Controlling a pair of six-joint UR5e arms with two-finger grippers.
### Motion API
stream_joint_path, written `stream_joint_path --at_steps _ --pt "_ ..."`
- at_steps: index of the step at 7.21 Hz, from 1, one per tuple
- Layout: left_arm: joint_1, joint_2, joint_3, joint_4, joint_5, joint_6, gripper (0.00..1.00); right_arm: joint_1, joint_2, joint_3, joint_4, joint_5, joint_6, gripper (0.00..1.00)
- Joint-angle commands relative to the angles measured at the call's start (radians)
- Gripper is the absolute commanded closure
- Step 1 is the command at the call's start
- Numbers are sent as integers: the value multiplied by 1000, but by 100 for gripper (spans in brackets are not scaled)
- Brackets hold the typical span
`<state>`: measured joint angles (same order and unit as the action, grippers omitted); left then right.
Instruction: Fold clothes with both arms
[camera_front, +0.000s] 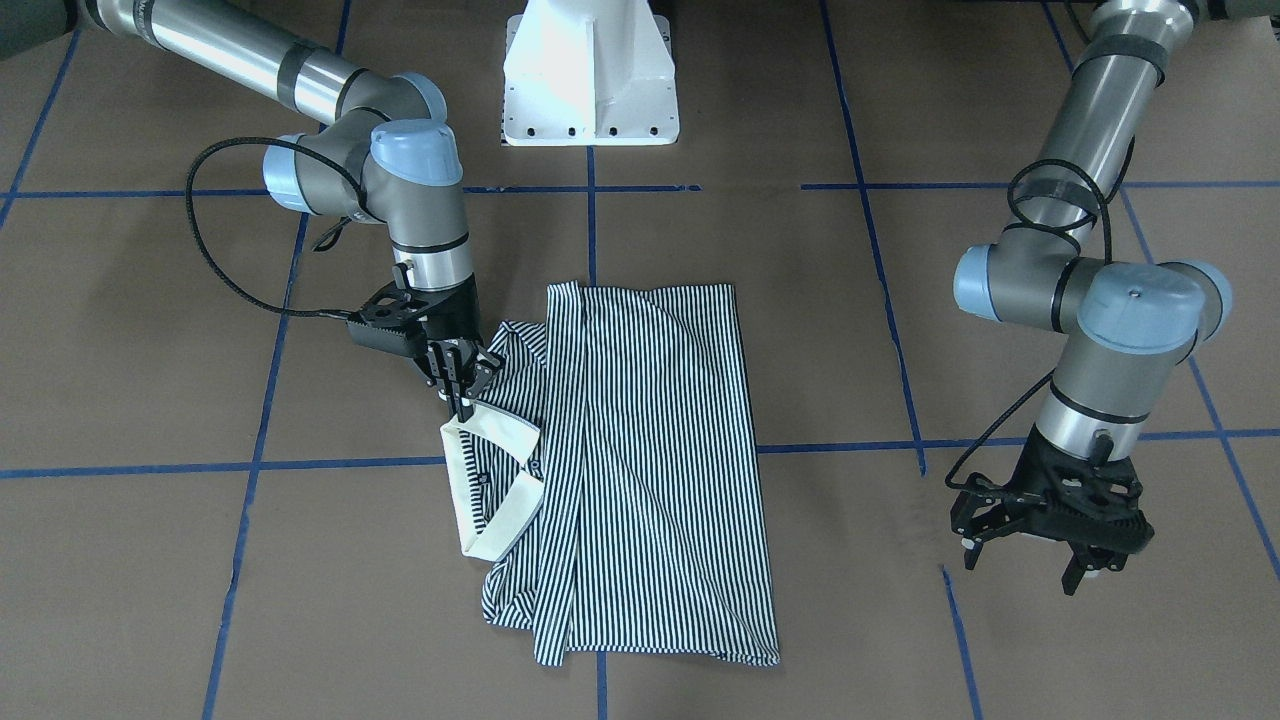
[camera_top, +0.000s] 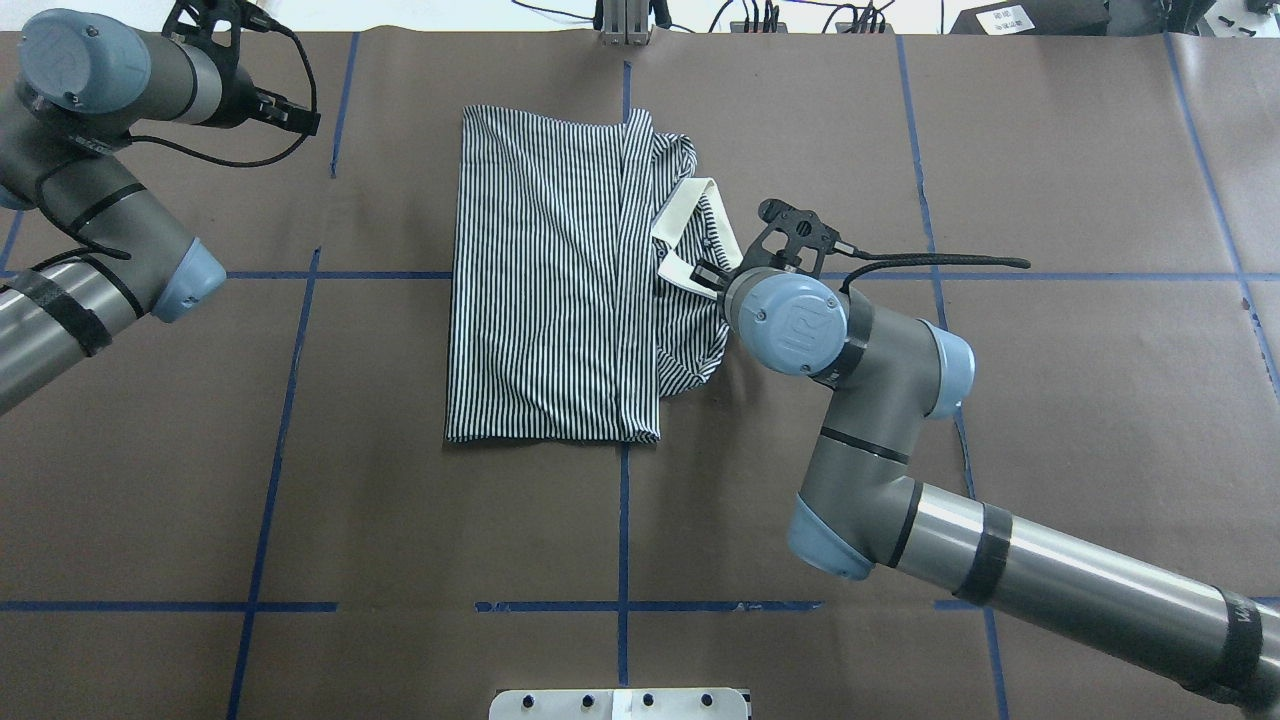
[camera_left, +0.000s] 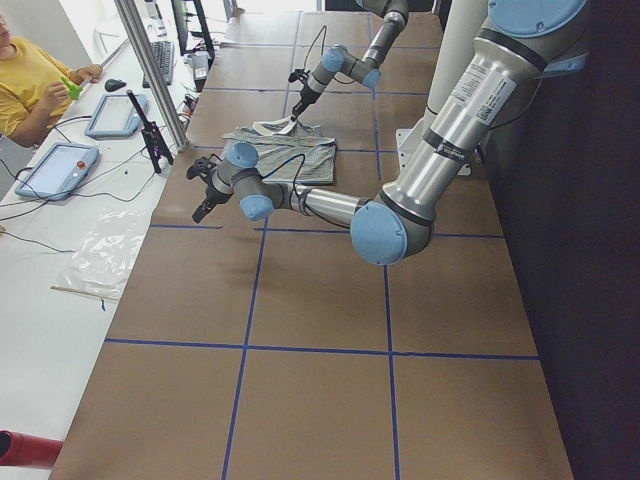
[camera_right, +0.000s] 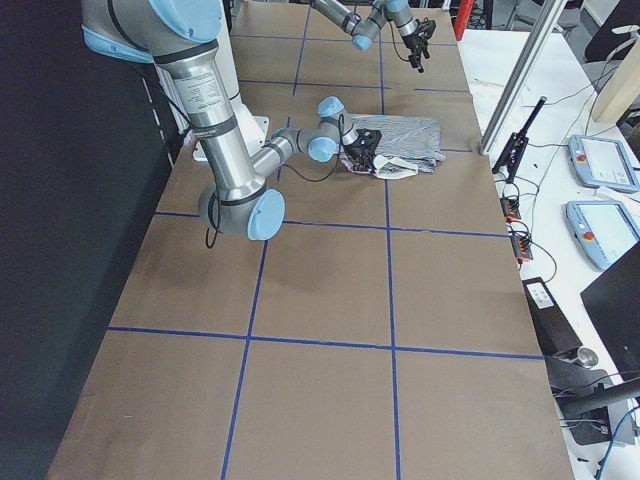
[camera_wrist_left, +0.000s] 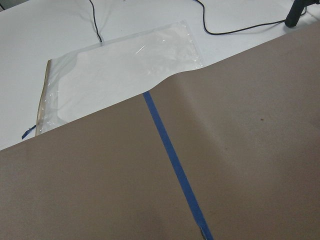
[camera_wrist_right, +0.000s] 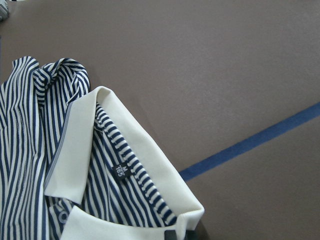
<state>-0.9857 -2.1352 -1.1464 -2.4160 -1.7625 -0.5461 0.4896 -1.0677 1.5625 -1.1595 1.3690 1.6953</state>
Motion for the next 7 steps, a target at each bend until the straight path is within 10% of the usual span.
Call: stream_joint_path --at_steps 1,4,7 --pt "4 0 -3 0 0 0 0 -9 -41 50 0 10 -66 1" --pt "10 0 -3 0 0 0 0 -5 -152 203 -5 86 -366 0" --pt "10 1 -3 0 -2 0 0 -110 22 206 -235 -26 -382 2"
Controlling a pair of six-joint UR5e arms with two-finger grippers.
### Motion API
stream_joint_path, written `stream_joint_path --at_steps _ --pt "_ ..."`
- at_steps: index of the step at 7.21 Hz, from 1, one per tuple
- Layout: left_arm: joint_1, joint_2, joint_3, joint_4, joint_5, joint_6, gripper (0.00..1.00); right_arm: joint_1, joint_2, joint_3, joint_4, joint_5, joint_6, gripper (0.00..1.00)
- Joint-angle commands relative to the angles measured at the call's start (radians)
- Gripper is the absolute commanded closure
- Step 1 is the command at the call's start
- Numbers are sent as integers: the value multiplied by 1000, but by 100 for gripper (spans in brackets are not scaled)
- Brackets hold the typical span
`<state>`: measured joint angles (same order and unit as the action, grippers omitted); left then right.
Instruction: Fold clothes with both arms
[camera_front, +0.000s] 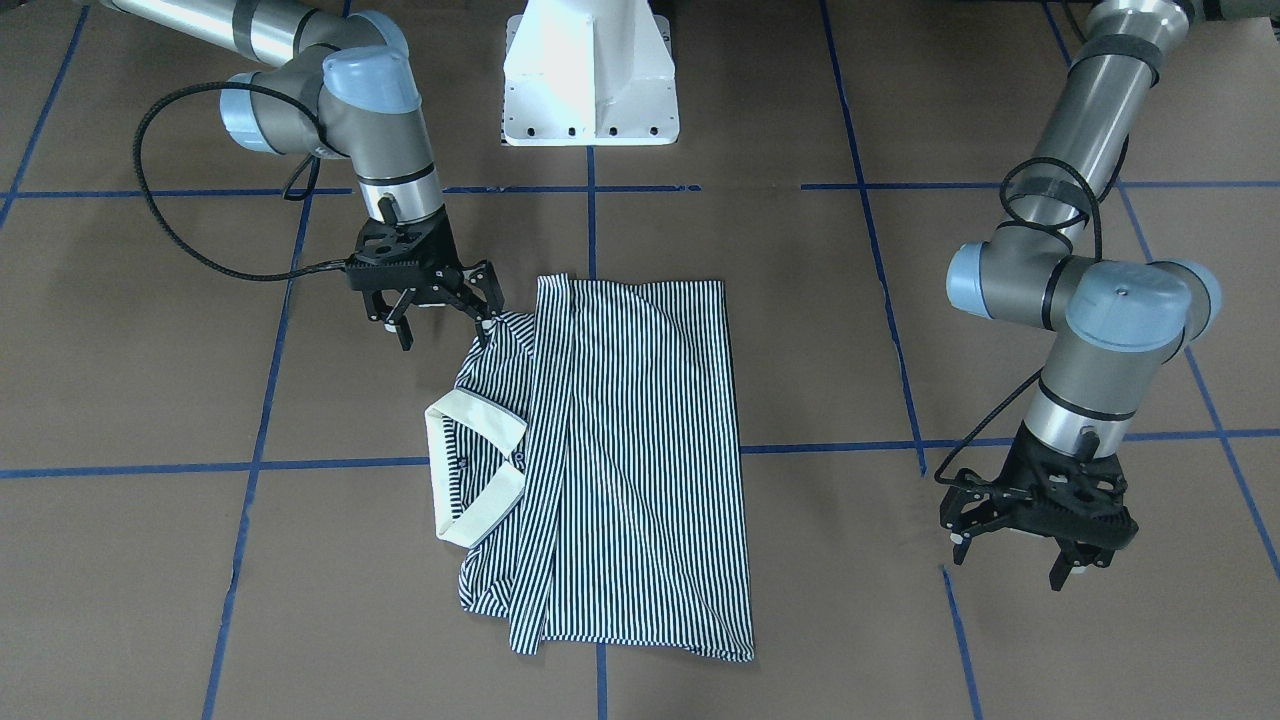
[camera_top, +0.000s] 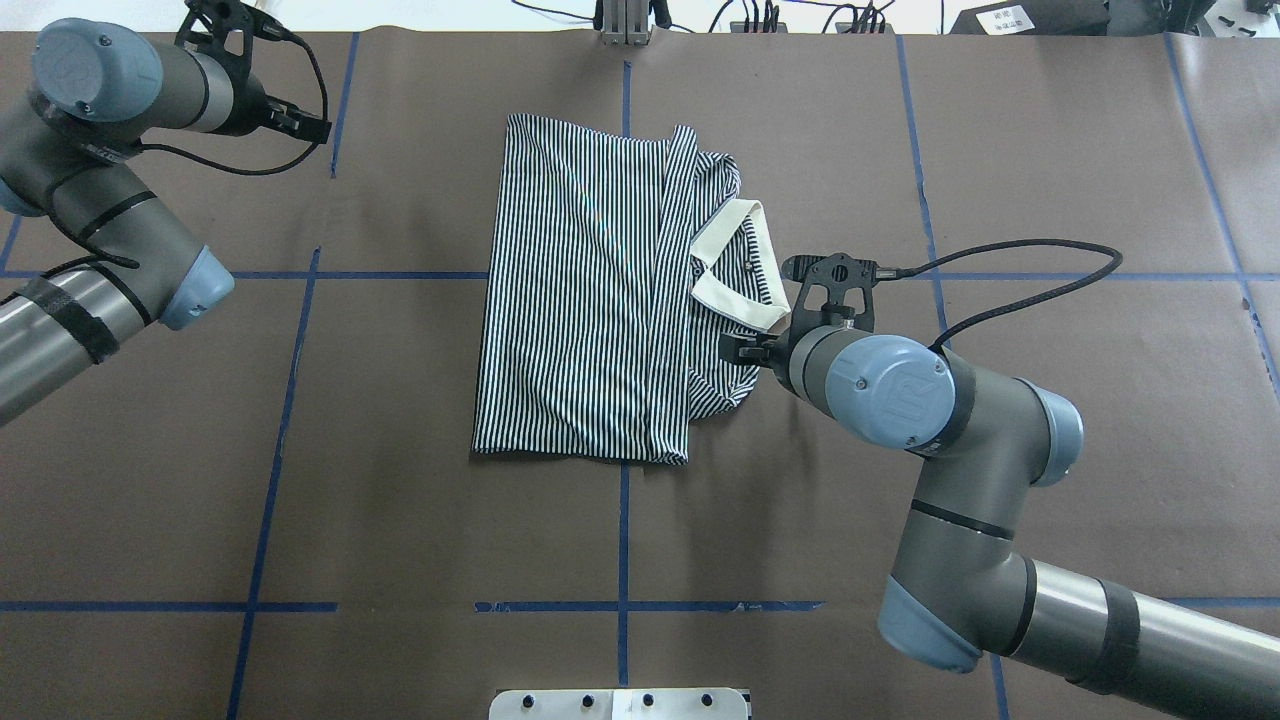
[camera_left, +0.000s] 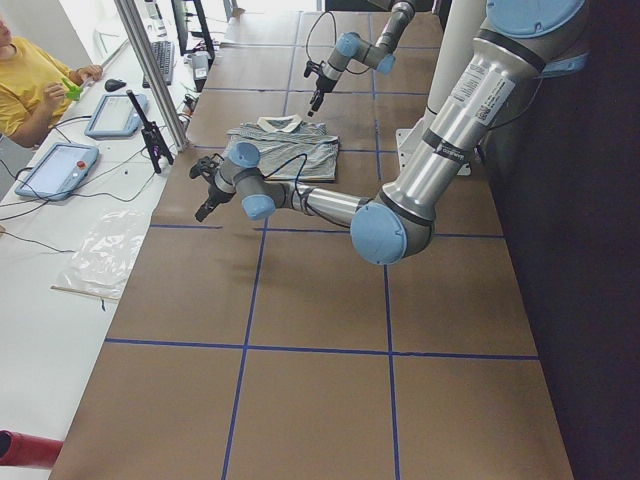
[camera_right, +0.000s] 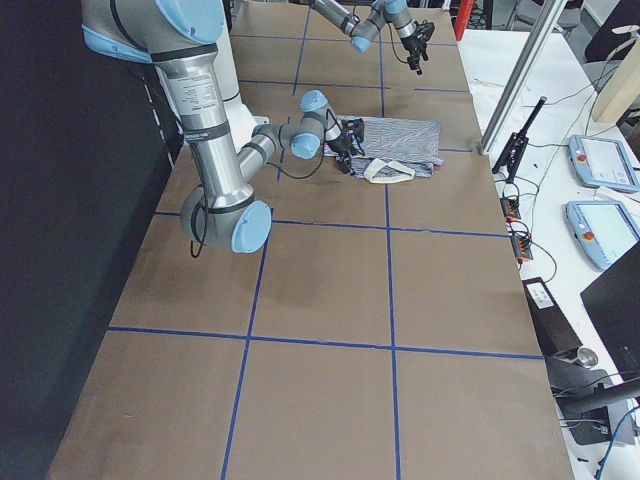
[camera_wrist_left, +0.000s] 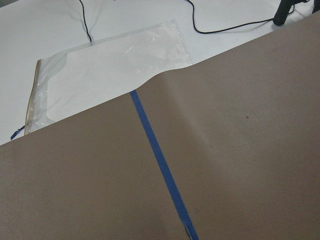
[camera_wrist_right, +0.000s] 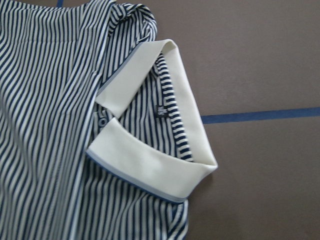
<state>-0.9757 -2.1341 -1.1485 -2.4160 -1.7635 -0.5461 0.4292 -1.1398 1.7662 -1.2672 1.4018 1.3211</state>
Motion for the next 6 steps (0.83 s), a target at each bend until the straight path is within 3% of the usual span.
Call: stream_joint_path --at_steps 1,2,4,6 --pt "0 0 0 0 -1 0 0 -88 132 -1 -183 -85 -17 21" --pt "0 0 0 0 -1 0 0 -122 143 -7 -184 -130 -113 30" --pt "-1 5 0 0 -1 0 0 -187 158 -22 -176 -199 -280 37" --pt "-1 8 0 0 -1 0 0 -233 172 -62 -173 -239 -284 44"
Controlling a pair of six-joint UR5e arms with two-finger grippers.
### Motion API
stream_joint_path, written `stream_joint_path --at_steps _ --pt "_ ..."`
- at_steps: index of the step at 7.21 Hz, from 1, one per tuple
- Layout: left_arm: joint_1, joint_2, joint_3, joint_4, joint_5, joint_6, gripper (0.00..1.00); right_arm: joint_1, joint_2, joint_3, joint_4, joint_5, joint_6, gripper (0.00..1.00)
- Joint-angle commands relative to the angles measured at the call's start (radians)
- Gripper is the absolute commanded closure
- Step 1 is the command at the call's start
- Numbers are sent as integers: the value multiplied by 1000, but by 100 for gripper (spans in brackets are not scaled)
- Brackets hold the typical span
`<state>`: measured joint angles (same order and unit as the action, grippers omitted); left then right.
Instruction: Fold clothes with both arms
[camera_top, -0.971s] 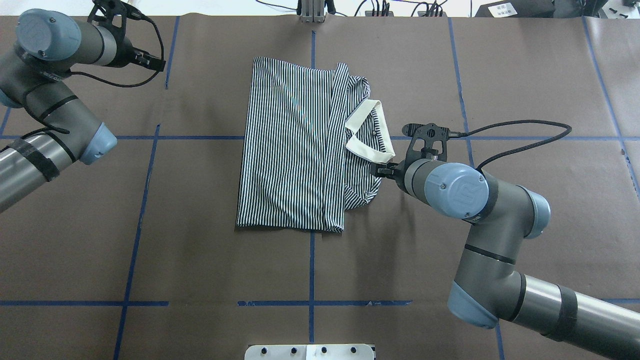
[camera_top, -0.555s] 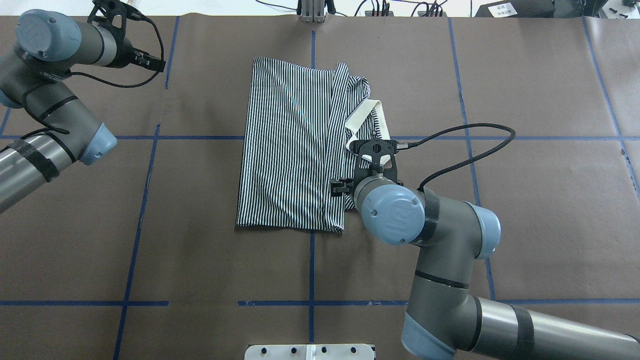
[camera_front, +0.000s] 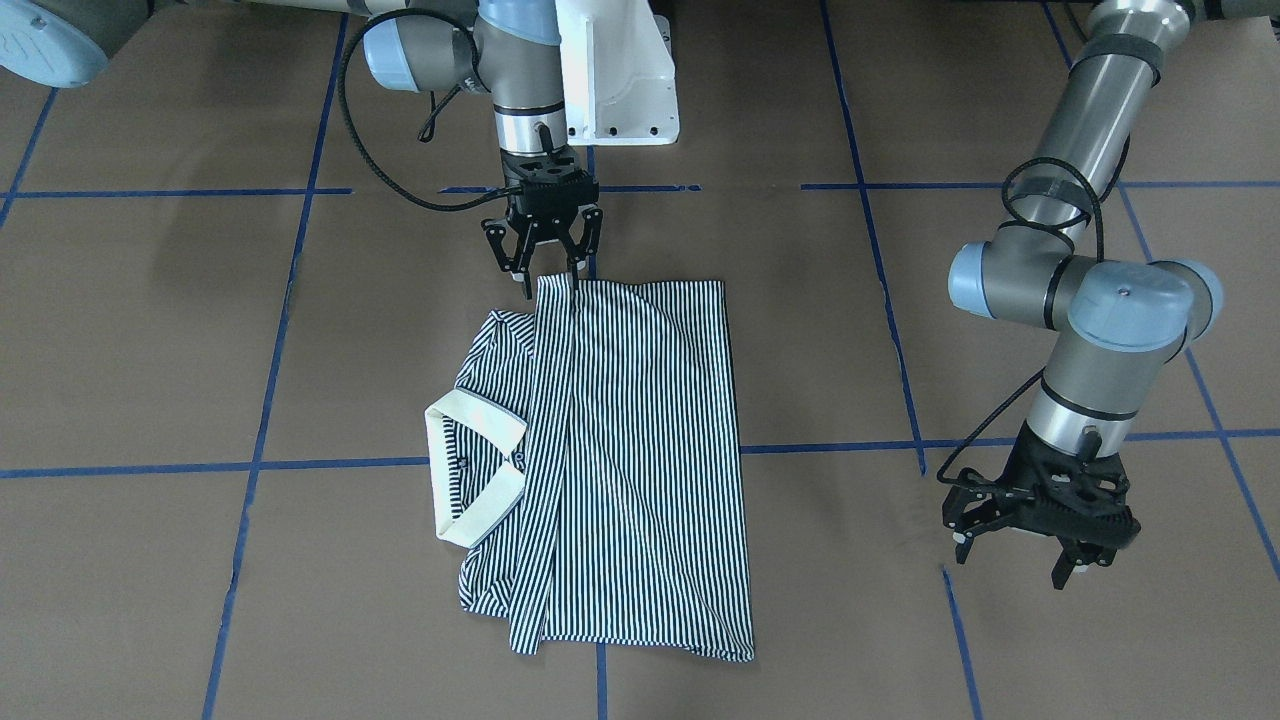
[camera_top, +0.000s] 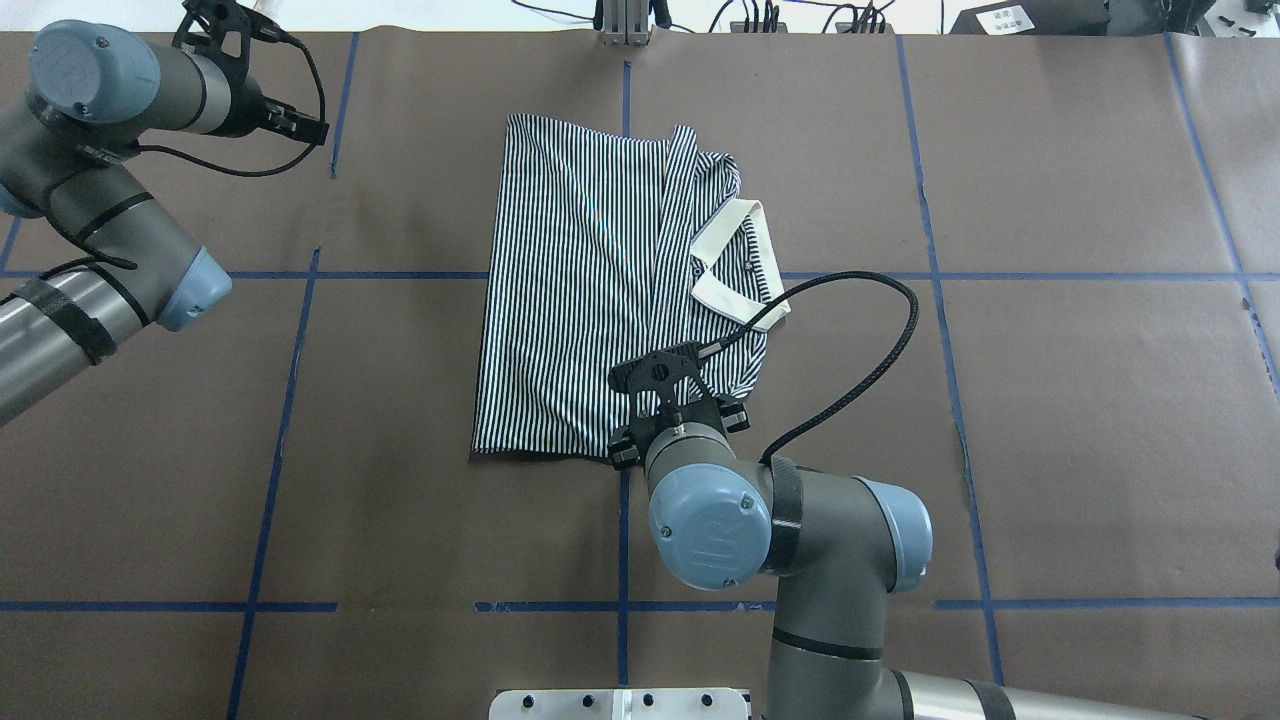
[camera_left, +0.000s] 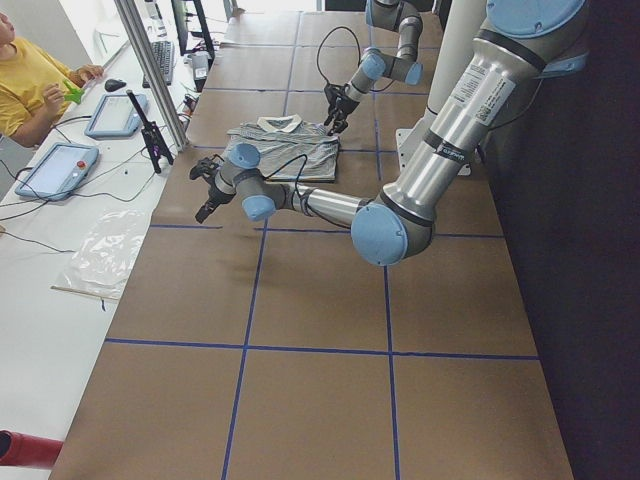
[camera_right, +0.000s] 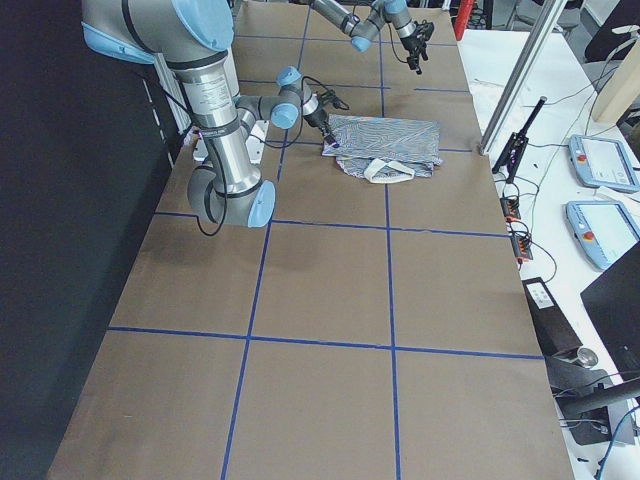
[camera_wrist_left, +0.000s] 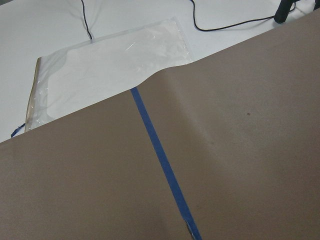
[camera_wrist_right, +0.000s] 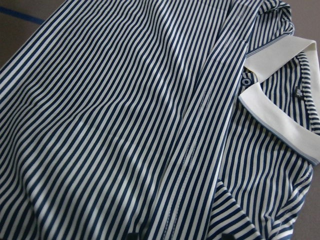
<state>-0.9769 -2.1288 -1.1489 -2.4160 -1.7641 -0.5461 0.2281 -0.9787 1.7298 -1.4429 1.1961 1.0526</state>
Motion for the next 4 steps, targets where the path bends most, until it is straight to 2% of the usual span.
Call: stream_joint_path --at_steps 1,4 --pt "0 3 0 0 0 0 0 -33 24 -47 2 -35 -17 50" --pt "0 3 2 0 -18 0 0 -33 23 -53 -1 -39 -89 70"
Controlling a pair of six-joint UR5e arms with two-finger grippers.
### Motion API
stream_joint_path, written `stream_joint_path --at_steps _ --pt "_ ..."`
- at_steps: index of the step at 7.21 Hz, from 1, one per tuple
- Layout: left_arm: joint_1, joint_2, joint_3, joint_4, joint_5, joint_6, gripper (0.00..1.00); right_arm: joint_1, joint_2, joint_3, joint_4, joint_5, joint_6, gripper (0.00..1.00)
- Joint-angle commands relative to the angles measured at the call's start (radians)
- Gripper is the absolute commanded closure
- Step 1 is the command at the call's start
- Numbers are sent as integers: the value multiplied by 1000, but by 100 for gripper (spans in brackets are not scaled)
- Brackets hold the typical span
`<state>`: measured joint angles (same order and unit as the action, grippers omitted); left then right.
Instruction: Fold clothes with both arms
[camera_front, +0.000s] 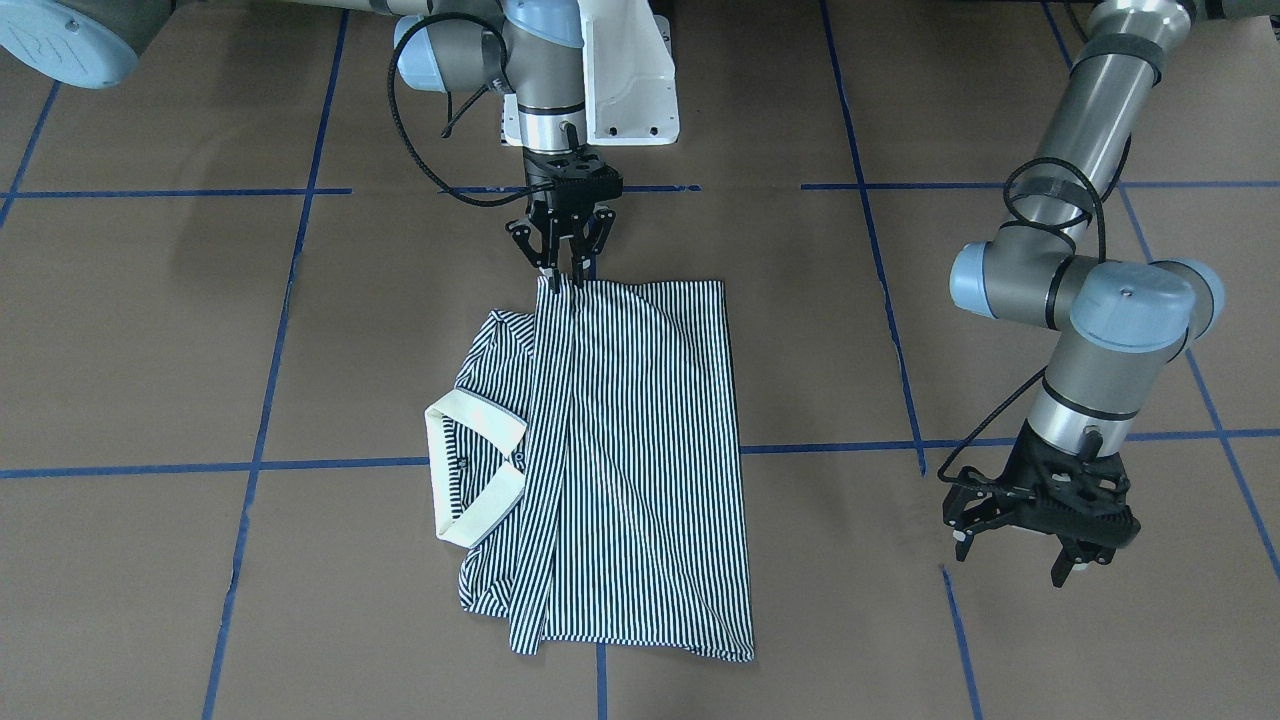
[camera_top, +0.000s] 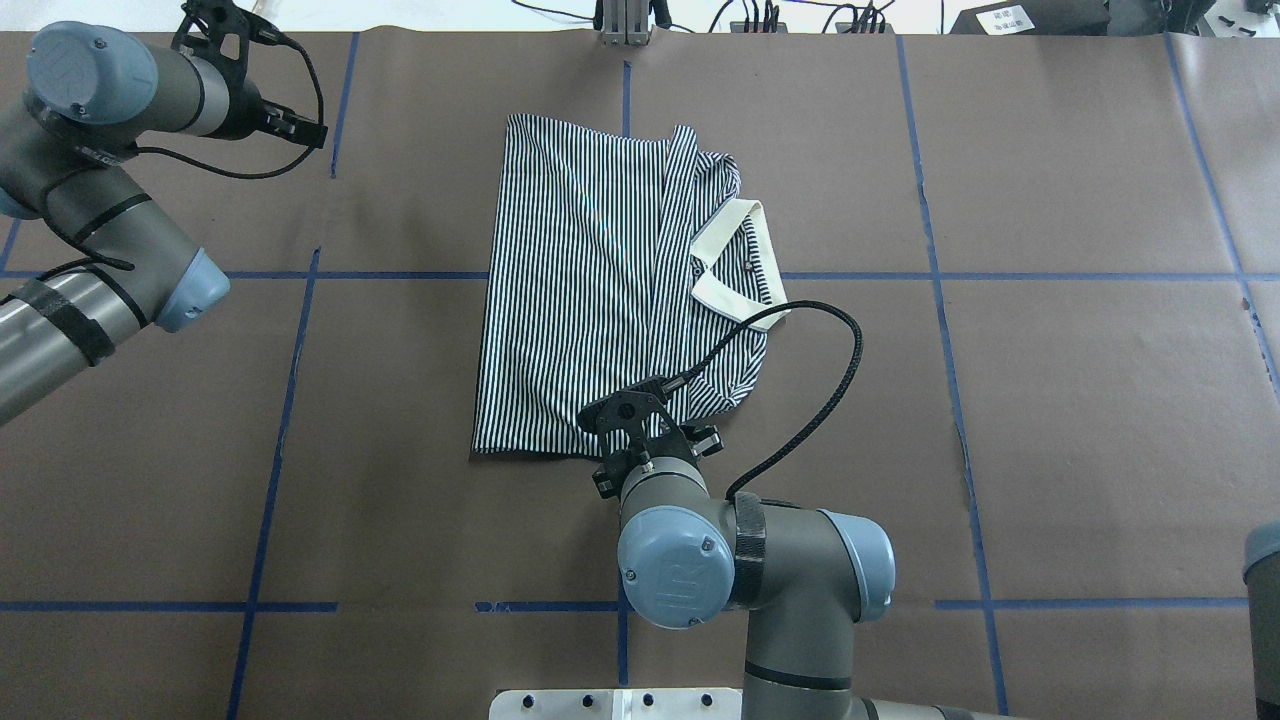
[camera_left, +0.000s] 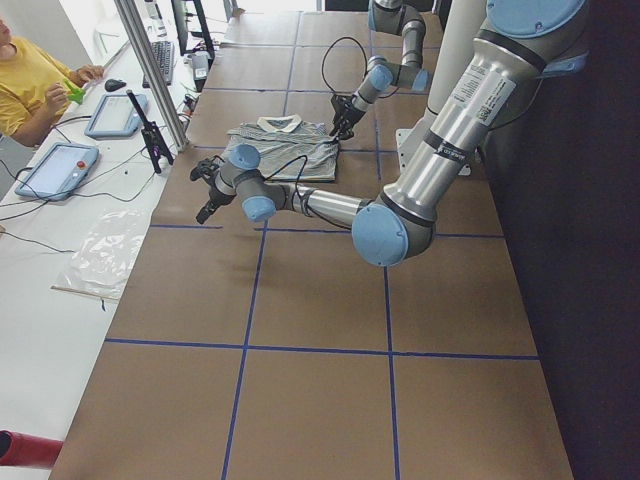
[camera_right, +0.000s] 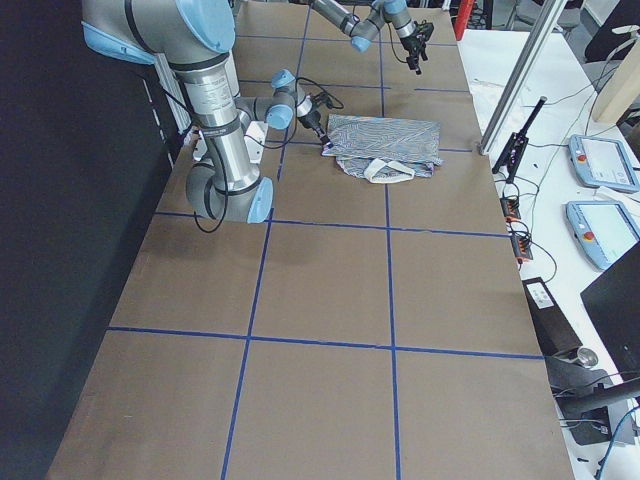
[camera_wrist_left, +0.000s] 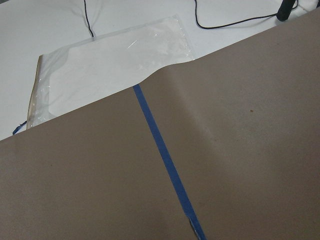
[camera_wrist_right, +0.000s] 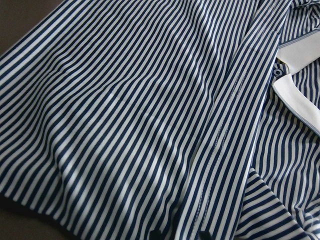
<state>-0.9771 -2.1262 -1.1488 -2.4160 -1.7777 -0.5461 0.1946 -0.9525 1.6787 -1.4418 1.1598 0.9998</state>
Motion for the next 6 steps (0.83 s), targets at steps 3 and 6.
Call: stream_joint_path --at_steps 3,6 --pt "2 0 1 0 -5 0 0 0 -15 3 -3 1 -50 70" --pt "2 0 1 0 -5 -2 0 2 -3 26 0 32 -40 66"
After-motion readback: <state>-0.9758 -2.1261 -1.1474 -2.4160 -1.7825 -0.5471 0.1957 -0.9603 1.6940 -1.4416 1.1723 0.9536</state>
